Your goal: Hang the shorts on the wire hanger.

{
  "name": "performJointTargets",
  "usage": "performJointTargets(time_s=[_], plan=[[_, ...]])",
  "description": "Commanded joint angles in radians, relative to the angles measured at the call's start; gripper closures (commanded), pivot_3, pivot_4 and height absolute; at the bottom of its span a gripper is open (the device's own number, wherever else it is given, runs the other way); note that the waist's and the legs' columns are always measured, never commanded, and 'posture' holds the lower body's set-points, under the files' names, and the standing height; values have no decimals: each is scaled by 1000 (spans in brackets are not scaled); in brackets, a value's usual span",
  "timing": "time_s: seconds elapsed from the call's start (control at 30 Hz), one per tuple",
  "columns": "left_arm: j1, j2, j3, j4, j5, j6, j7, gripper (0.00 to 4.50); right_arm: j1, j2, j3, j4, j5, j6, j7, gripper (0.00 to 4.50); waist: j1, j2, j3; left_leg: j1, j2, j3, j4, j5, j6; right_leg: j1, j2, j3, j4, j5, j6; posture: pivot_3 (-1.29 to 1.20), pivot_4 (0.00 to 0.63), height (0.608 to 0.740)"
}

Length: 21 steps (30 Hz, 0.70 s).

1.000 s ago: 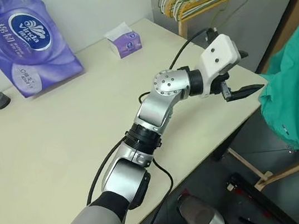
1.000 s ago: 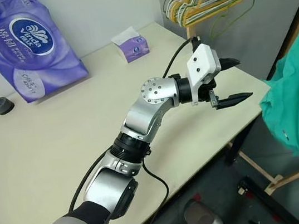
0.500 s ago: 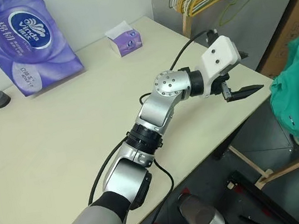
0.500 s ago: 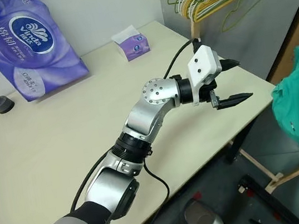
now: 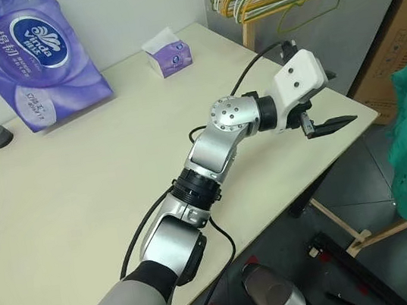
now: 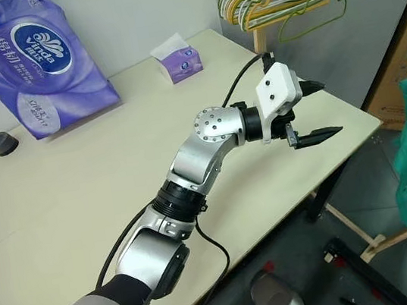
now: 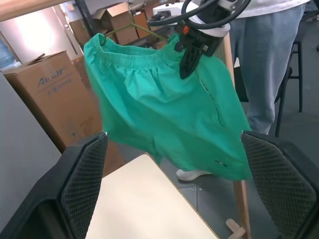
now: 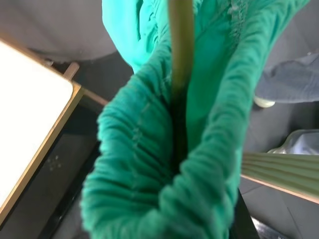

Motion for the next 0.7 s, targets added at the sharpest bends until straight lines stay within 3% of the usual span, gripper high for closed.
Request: performJointTargets(time_s=[0.03,0.33,0.7], plan=[[-25,-18,13,-25,-33,19,-32,14,22,-23,-41,-54,12,59,2,4500,0,-1,0,0,0,0,0,0,0,0,0,0,-1,0,0,-590,217,740],[-49,-31,13,20,-23,1,-47,14,161,-31,-140,-203,50,166,-5,4500,2,-5,3,2,1,-3,1,-4,6,10,0,0,-12,3,5,-594,222,740],[-107,-67,61,82,-75,14,-74,14,164,-2,-215,-238,52,135,-49,4500,0,-5,3,5,1,-2,1,-6,7,13,-1,0,-15,3,5,-610,205,740]])
